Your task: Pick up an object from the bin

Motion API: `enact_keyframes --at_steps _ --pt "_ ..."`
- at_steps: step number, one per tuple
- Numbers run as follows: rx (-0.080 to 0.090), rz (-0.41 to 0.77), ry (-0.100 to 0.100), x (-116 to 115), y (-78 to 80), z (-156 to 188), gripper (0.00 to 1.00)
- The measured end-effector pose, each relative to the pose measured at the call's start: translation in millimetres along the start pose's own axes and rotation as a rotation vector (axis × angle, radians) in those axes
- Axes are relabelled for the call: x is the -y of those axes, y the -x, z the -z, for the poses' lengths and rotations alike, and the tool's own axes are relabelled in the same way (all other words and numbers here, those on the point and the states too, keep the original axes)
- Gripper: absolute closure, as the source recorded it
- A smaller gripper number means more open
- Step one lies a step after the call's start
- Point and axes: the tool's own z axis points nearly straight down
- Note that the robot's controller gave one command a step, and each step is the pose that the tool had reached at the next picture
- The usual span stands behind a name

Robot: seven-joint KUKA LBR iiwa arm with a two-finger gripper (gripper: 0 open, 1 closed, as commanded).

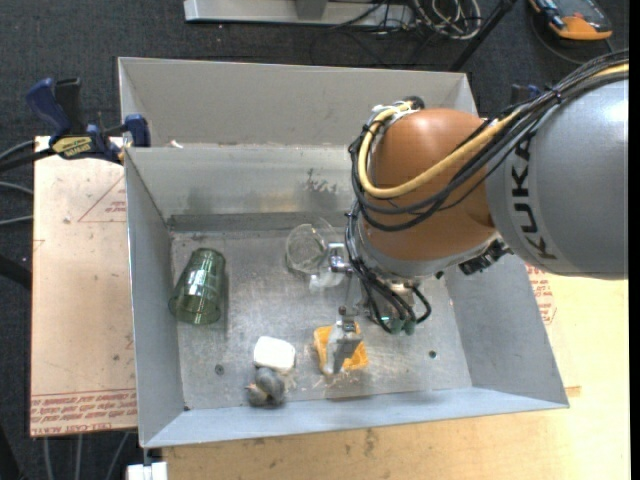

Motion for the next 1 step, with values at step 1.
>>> enact_keyframes --at_steps 1 --pt "0.008 -0.003 0.001 0.6 1.6 3.8 0.0"
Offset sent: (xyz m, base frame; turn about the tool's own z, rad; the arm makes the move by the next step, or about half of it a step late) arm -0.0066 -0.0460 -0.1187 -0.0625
